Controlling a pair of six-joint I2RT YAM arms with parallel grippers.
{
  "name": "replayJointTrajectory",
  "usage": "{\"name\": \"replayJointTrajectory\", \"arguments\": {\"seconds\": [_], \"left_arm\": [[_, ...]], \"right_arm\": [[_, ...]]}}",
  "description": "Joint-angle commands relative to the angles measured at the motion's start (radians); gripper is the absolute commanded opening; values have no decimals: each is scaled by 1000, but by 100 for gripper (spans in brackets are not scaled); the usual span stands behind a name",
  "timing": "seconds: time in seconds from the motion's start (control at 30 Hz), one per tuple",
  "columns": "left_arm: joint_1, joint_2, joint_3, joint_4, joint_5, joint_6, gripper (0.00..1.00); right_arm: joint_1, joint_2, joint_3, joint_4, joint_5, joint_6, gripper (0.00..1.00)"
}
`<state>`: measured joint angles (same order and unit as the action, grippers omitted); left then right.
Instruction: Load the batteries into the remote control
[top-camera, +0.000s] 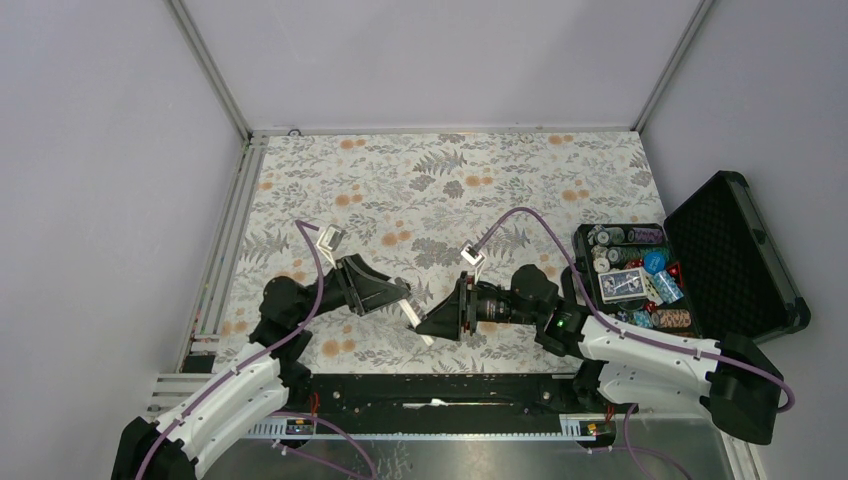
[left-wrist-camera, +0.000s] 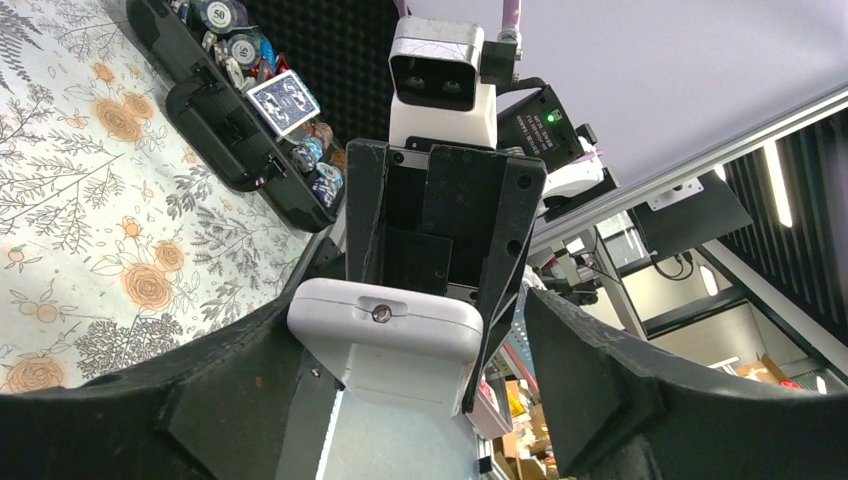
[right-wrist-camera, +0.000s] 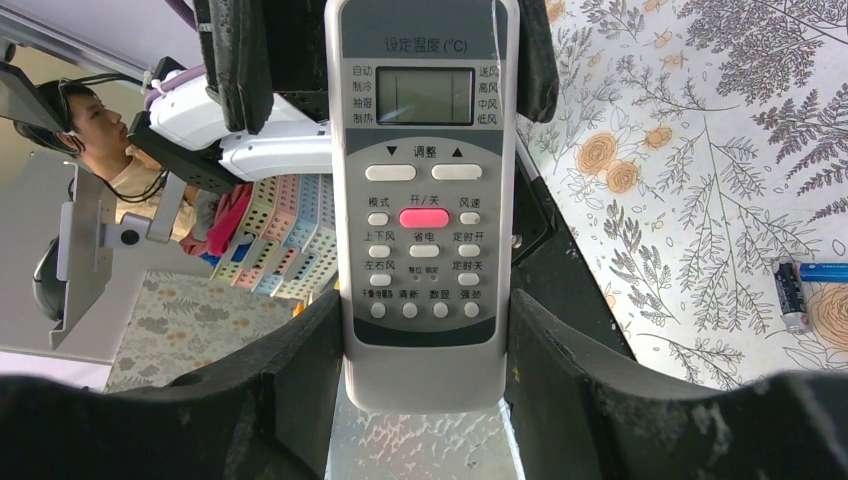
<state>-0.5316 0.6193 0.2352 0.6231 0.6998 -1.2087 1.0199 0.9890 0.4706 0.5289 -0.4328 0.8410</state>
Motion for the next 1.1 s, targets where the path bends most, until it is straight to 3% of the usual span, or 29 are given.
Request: {"name": "replayJointTrajectory", "arguments": {"seconds": [0.0, 0.53, 0.6, 0.73, 0.8, 0.97, 1.07], "left_arm": [[5, -2, 32, 37, 39, 10, 77], [5, 0, 13, 97, 60, -16, 47], [6, 0, 11, 103, 60, -21, 37], [5, -4, 9, 106, 47, -29, 0], [5, -2, 8, 105, 34, -34, 0], [5, -16, 9, 49, -14, -34, 0], [6, -32, 25, -44, -50, -6, 0]], "right_arm": [[-4, -2, 47, 72, -17, -22, 0], [-4, -45, 28, 61, -5, -12, 0], [-4, -49, 26, 53, -2, -13, 0], [-4, -50, 22, 46, -1, -12, 0], [-4, -47, 23, 41, -2, -13, 1], [-4, -58, 28, -8, -1, -42, 48], [-4, -80, 45, -79, 19, -81, 62]]}}
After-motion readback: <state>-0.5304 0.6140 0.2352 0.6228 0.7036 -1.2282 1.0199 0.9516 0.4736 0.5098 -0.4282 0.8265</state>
